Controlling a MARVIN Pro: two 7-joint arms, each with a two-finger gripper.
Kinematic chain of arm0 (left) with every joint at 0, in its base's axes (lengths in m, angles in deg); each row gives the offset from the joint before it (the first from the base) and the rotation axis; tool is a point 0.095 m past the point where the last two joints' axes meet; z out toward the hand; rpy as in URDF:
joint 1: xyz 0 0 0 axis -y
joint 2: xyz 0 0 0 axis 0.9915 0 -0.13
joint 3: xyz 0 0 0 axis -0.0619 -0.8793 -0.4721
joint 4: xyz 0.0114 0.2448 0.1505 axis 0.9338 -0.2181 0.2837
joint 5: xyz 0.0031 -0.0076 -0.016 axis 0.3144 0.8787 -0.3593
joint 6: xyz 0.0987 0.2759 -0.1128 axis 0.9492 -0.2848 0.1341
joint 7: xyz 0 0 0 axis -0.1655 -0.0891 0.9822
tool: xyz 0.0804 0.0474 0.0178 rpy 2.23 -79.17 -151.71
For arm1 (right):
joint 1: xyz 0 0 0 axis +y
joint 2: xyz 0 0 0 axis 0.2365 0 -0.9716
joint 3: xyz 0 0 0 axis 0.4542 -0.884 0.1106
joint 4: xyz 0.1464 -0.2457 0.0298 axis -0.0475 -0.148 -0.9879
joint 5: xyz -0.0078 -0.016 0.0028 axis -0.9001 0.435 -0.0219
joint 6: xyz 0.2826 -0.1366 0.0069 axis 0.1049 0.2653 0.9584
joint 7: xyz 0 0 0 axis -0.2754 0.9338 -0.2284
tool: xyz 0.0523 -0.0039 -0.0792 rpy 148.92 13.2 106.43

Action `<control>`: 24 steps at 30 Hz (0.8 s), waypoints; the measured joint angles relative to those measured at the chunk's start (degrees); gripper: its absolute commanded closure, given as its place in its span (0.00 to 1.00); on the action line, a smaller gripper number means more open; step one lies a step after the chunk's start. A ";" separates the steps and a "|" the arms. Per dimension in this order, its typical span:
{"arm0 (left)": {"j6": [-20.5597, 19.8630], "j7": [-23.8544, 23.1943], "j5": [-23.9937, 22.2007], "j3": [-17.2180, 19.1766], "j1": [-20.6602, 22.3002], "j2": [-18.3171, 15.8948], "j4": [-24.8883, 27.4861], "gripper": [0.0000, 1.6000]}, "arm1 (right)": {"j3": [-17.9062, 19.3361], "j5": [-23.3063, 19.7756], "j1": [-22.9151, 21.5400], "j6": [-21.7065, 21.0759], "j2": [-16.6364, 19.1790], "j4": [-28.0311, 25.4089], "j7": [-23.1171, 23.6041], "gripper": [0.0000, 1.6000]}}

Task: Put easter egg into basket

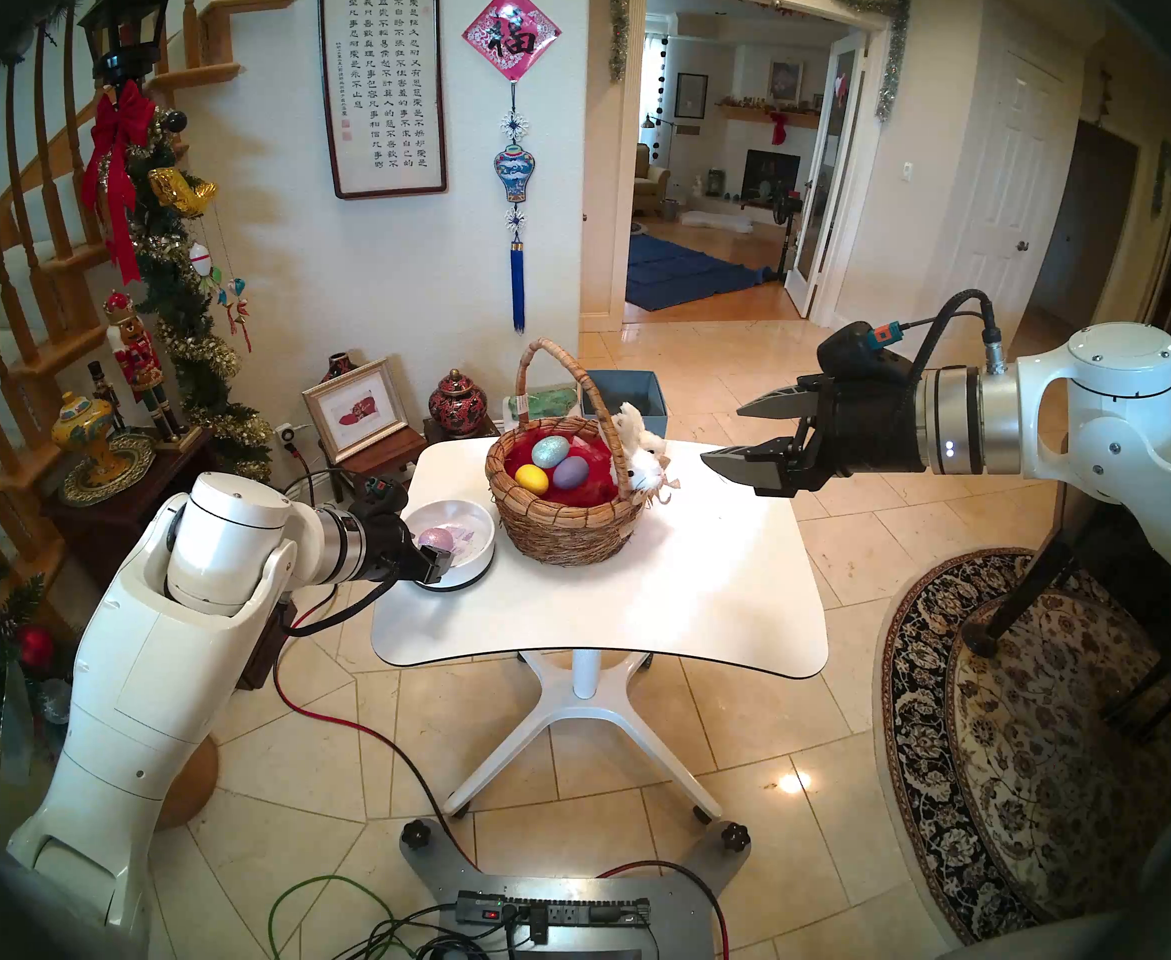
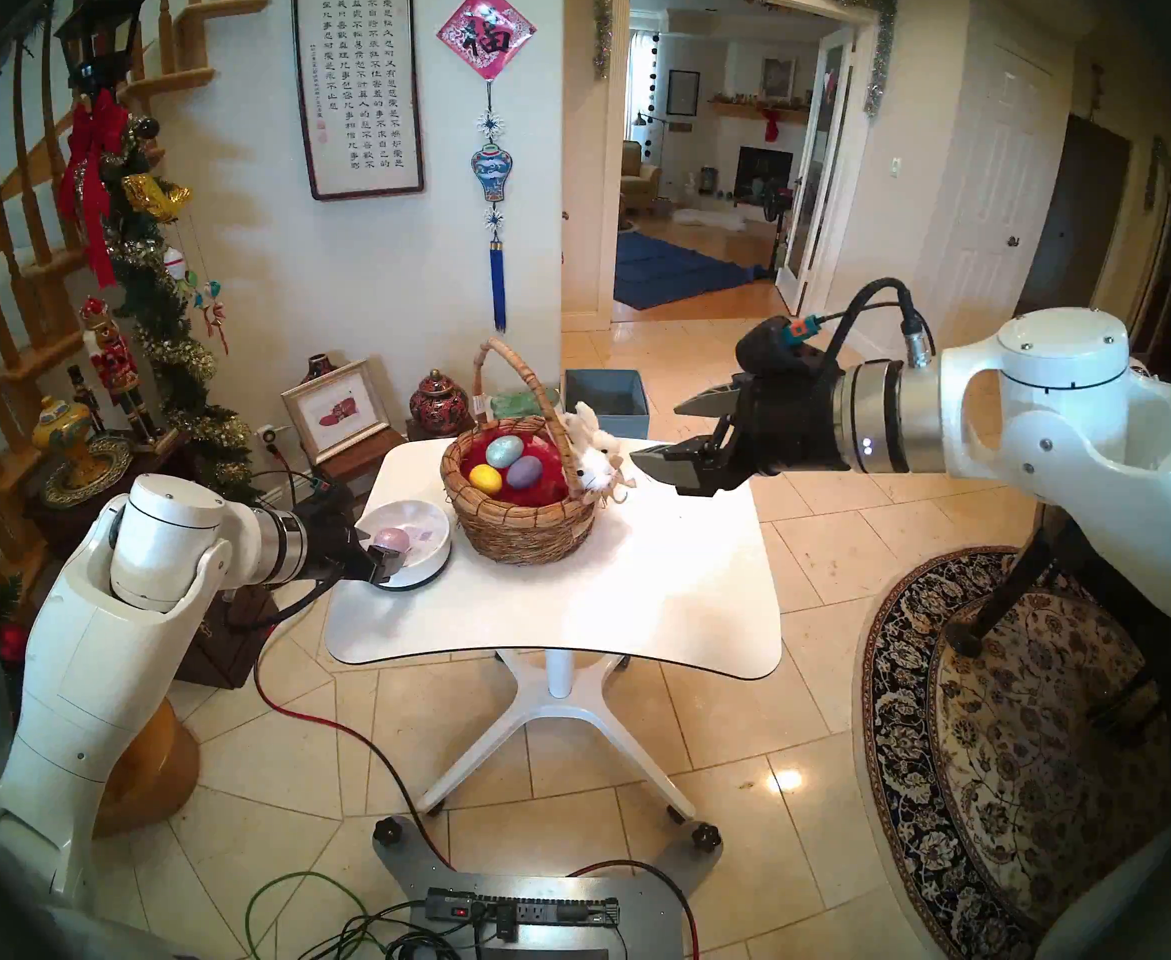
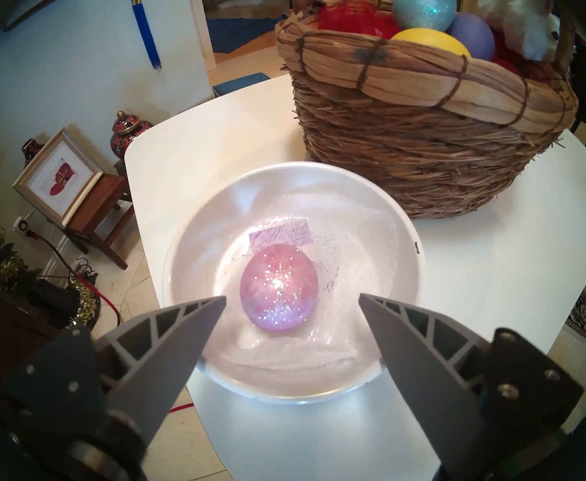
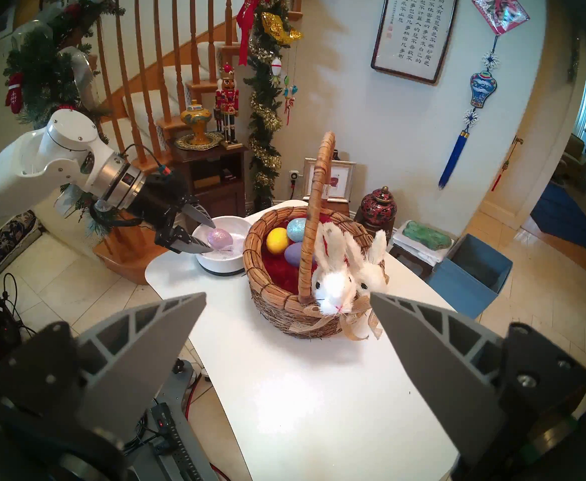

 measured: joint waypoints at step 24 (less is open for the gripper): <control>-0.03 5.74 -6.32 -3.66 1.54 -2.36 -0.80 0.69 | 0.00 0.00 0.00 0.00 0.00 0.00 0.01 0.00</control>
